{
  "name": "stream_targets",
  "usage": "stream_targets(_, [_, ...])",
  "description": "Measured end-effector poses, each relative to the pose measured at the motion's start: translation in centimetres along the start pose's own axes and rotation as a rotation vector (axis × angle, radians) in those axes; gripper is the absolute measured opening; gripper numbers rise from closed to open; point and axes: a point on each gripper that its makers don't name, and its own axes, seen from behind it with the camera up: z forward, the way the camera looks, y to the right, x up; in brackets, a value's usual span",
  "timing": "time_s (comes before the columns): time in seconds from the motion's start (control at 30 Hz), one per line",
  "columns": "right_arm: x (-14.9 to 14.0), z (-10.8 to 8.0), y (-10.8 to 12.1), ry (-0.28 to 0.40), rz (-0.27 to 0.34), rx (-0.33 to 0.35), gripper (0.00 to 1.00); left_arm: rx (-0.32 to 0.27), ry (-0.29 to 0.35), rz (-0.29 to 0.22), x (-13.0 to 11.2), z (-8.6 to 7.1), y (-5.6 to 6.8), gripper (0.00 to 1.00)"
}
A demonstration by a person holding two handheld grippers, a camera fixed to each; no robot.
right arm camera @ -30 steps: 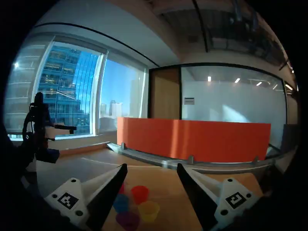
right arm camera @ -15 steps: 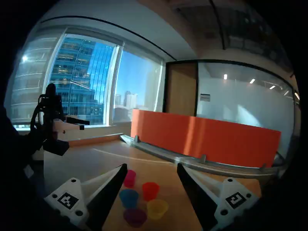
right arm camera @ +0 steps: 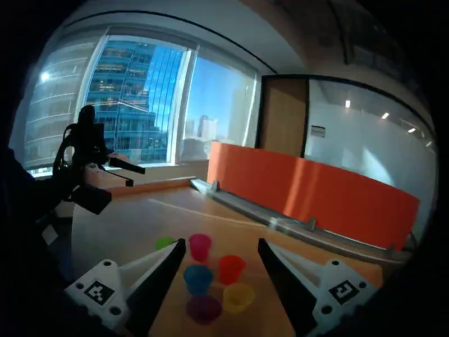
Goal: Pour water
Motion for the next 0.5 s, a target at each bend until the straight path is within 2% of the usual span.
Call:
stream_targets(0.2, [-1.1, 0.9, -0.7, -0.041, -0.026, 0.040, 1.00, -0.021, -0.035, 0.021, -1.4, 0.5, 0.3, 0.97])
stream_targets(0.5, [-2.6, 2.0, -1.0, -0.096, -0.037, 0.083, 1.00, -0.054, -0.071, -0.003, -3.2, 1.4, 0.4, 0.97])
